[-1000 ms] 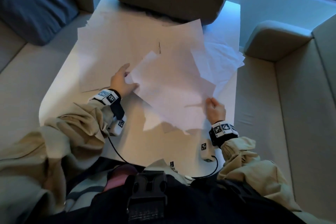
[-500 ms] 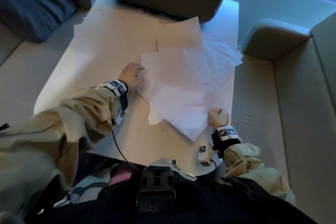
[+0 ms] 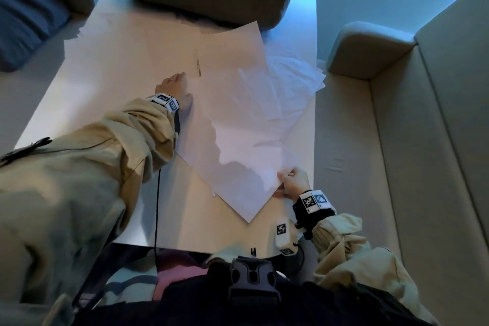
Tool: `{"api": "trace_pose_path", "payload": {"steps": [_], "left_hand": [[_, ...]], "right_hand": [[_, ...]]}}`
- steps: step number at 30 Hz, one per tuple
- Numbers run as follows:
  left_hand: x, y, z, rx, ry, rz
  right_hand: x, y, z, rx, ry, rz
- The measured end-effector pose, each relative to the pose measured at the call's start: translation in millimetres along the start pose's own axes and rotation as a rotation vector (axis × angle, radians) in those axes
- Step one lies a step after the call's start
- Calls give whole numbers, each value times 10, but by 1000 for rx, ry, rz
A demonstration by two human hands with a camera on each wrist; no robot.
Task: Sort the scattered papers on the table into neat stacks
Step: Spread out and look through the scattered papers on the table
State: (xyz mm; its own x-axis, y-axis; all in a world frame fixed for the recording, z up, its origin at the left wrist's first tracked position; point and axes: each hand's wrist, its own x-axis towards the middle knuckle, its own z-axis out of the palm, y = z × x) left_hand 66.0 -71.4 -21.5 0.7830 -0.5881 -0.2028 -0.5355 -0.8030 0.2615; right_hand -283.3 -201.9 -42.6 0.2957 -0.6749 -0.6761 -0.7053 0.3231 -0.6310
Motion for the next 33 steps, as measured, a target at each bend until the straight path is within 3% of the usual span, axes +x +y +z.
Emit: {"api": "trace_pose_path", "payload": {"steps": [4, 9, 12, 14, 17, 21, 23, 26, 29, 33], "left_hand": [[10, -45, 21, -25, 34, 25], [-332, 7, -62, -276, 77, 47], [-677, -37, -111, -398, 116, 0], [-954, -138, -89, -438, 94, -49], [-1327, -379, 24, -415, 22, -110], [-1643, -599, 191, -343, -49, -223], [-1727, -605, 217, -409, -47, -285], [-1743, -606, 227, -474, -54, -264], [-1759, -649, 232, -422, -81, -238], [-1844, -721, 248, -311, -88, -289]], "right_hand": [[43, 30, -15, 44, 25, -11], [136, 47, 50, 85, 102, 13], [579, 262, 50, 20, 150, -41], [748, 309, 37, -57, 167, -61], [186, -106, 22, -228, 193, -103], [-40, -287, 52, -410, 182, -151], [-28, -291, 125, -473, 132, -187], [-43, -326, 270, -663, 41, -284], [-99, -346, 380, -825, 76, -422], [-151, -403, 397, -1027, 81, -367]]}}
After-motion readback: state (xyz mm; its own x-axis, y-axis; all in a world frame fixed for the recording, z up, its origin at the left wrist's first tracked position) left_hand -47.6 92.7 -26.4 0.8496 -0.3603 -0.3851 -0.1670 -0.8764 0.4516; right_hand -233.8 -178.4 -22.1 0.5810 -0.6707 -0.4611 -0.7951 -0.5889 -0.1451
